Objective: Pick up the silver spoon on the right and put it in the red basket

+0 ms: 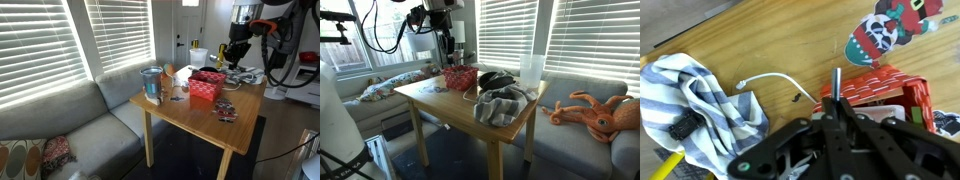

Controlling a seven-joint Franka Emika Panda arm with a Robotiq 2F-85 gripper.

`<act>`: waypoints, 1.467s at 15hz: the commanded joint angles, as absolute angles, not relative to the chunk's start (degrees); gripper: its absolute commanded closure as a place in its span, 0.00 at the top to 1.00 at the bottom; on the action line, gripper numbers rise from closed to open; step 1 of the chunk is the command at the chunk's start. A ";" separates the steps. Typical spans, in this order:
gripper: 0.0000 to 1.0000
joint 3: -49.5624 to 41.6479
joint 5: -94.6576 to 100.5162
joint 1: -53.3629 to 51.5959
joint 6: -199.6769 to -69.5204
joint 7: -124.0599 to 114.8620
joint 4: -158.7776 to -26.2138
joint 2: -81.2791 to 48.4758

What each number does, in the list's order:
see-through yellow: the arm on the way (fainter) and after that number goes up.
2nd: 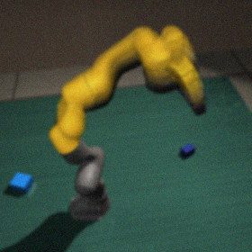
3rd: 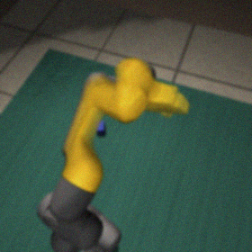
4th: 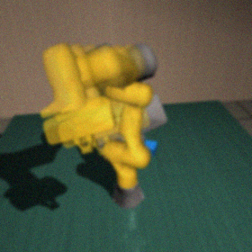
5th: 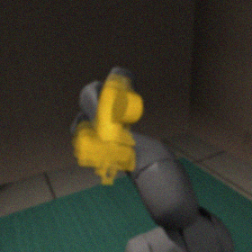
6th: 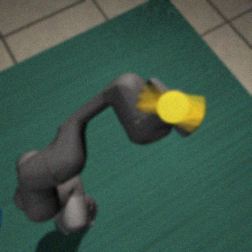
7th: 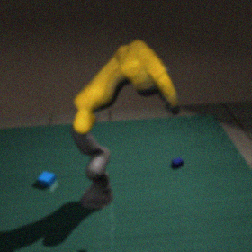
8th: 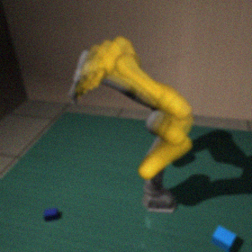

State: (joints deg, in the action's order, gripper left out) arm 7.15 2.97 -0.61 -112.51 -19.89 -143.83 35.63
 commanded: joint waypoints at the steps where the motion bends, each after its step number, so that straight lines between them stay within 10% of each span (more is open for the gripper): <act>1: 0.03 7.55 0.30 -1.28 -107.83 -19.19 -137.75 29.91; 19: 0.04 6.36 -1.89 -1.66 -96.38 -20.00 -123.84 11.96; 22: 0.40 6.27 -2.78 -1.89 -94.46 -19.95 -123.11 12.36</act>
State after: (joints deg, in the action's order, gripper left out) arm 6.84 -0.83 -1.27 -97.64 -19.96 -125.36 12.52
